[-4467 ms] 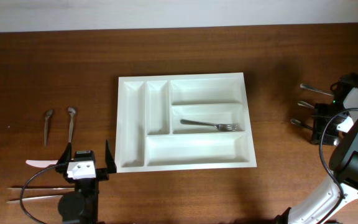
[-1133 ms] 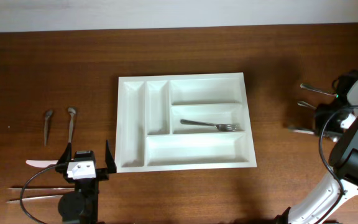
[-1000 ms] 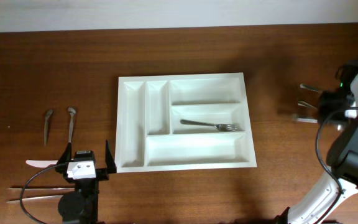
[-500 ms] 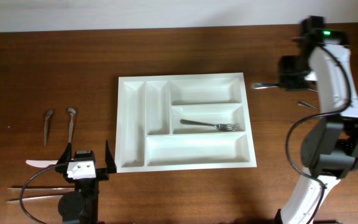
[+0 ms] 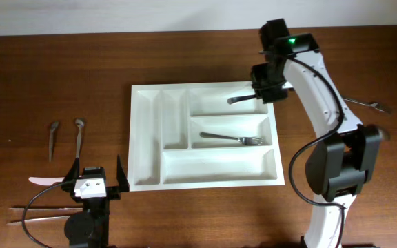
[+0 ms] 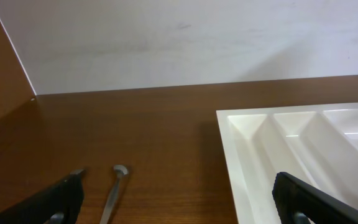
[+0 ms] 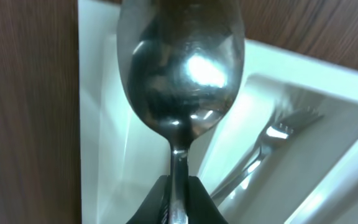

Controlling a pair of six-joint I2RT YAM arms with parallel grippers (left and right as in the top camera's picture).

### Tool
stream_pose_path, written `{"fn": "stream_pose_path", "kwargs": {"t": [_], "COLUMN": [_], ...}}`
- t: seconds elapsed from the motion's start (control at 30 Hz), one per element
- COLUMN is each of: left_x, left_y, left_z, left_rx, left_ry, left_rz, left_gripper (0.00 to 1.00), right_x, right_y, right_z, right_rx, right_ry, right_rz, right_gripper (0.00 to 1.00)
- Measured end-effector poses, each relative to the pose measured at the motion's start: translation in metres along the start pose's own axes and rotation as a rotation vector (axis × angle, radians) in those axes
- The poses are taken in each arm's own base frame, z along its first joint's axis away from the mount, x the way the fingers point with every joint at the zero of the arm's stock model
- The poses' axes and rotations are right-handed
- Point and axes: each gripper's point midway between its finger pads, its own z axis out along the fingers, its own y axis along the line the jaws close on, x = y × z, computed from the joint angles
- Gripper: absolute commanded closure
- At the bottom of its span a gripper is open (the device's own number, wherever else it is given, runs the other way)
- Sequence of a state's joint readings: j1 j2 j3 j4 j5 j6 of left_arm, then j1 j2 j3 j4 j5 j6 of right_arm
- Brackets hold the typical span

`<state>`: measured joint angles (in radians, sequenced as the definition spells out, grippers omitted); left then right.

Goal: Pack container

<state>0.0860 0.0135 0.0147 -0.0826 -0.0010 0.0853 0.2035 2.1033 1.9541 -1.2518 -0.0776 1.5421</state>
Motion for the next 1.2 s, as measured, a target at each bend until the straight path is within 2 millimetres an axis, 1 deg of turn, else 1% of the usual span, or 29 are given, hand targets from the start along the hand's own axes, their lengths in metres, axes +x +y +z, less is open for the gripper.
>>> {"fn": "stream_pose_path", "kwargs": {"t": [0.23, 0.3, 0.37, 0.5, 0.63, 0.77, 0.87, 0.97, 1.03, 1.1, 1.13, 1.2], "left_x": [0.0, 0.0, 0.0, 0.0, 0.0, 0.0, 0.0, 0.0, 0.0, 0.0, 0.0, 0.0], "left_y": [0.0, 0.0, 0.0, 0.0, 0.0, 0.0, 0.0, 0.0, 0.0, 0.0, 0.0, 0.0], "left_z": [0.0, 0.0, 0.0, 0.0, 0.0, 0.0, 0.0, 0.0, 0.0, 0.0, 0.0, 0.0], "left_rx": [0.0, 0.0, 0.0, 0.0, 0.0, 0.0, 0.0, 0.0, 0.0, 0.0, 0.0, 0.0], "left_ry": [0.0, 0.0, 0.0, 0.0, 0.0, 0.0, 0.0, 0.0, 0.0, 0.0, 0.0, 0.0], "left_rz": [0.0, 0.0, 0.0, 0.0, 0.0, 0.0, 0.0, 0.0, 0.0, 0.0, 0.0, 0.0], "left_gripper": [0.01, 0.01, 0.01, 0.01, 0.01, 0.01, 0.01, 0.01, 0.01, 0.01, 0.01, 0.01], "right_x": [0.018, 0.022, 0.024, 0.024, 0.023, 0.015, 0.005, -0.014, -0.032, -0.054, -0.065, -0.088], "right_y": [0.007, 0.006, 0.005, 0.004, 0.004, 0.0, -0.005, -0.011, -0.013, -0.015, -0.017, -0.023], "right_z": [0.002, 0.005, 0.009, 0.016, 0.017, 0.017, 0.016, 0.014, 0.013, 0.011, 0.01, 0.007], "right_rx": [-0.023, -0.018, -0.007, 0.009, 0.011, 0.028, 0.048, 0.067, 0.071, 0.071, 0.071, 0.077], "right_ry": [0.007, 0.009, 0.009, 0.008, 0.003, -0.026, -0.042, -0.053, -0.06, -0.066, -0.069, -0.071], "right_rz": [0.017, 0.018, 0.021, 0.024, 0.022, 0.022, 0.034, 0.07, 0.099, 0.129, 0.142, 0.179], "right_gripper": [0.82, 0.76, 0.74, 0.71, 0.68, 0.63, 0.59, 0.5, 0.44, 0.33, 0.3, 0.2]}}
